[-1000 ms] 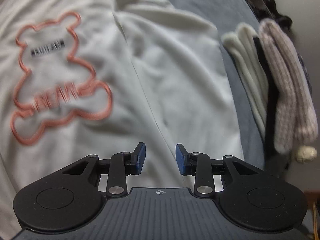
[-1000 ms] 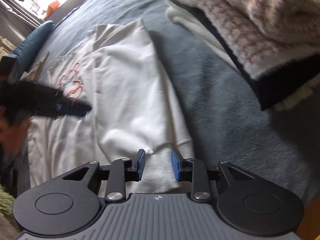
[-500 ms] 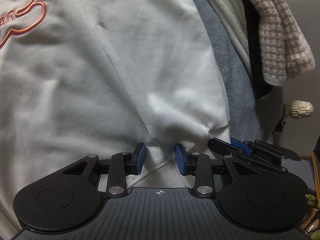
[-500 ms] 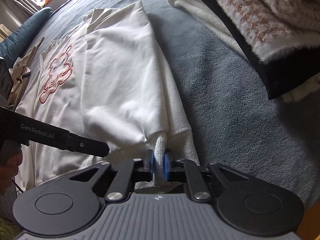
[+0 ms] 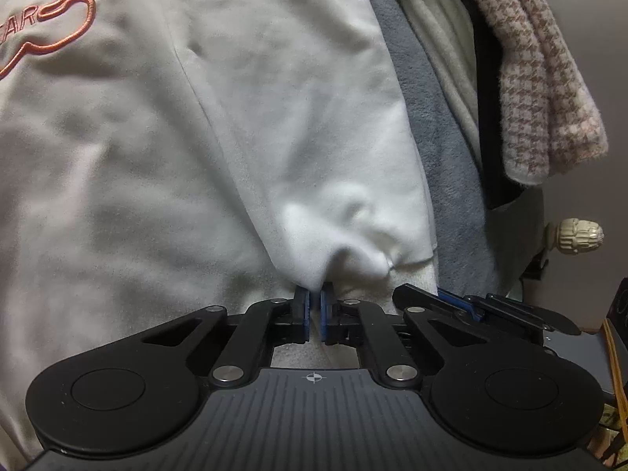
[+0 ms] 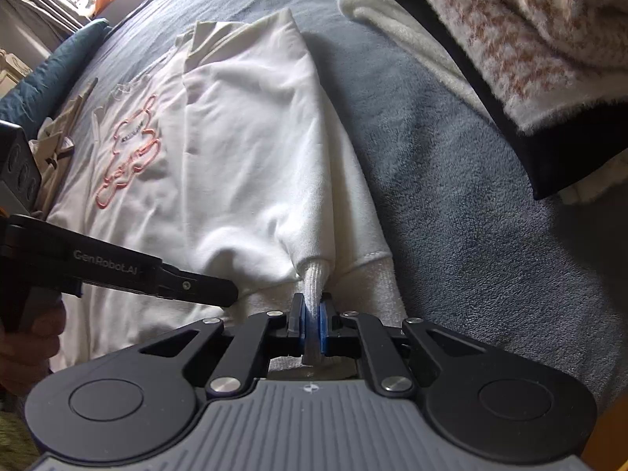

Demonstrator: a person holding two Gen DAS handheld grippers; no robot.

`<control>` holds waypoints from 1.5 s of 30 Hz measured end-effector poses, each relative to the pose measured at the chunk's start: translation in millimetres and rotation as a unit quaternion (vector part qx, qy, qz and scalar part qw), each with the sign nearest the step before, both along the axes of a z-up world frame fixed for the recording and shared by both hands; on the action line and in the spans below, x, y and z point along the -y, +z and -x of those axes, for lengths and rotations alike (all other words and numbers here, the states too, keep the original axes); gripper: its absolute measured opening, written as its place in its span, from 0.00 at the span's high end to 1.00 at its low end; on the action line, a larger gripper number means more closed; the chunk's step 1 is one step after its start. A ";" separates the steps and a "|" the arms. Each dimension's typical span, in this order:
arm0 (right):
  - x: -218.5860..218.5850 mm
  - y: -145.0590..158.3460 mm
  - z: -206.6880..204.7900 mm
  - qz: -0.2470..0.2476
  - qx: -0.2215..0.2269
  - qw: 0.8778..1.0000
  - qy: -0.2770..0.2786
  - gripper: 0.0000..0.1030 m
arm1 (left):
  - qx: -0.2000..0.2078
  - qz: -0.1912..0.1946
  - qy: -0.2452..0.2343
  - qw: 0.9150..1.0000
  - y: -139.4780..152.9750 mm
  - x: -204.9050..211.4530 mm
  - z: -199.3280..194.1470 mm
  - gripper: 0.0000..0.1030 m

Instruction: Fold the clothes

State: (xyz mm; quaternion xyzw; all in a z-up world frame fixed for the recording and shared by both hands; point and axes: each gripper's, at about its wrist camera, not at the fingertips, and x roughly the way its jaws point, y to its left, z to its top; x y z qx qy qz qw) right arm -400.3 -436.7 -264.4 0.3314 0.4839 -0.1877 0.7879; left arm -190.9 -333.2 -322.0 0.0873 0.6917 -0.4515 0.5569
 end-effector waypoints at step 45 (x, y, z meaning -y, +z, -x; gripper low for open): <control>28.2 7.1 -65.3 0.086 0.026 0.993 0.082 0.78 | 0.189 0.096 0.010 0.977 36.5 85.9 -129.2 0.74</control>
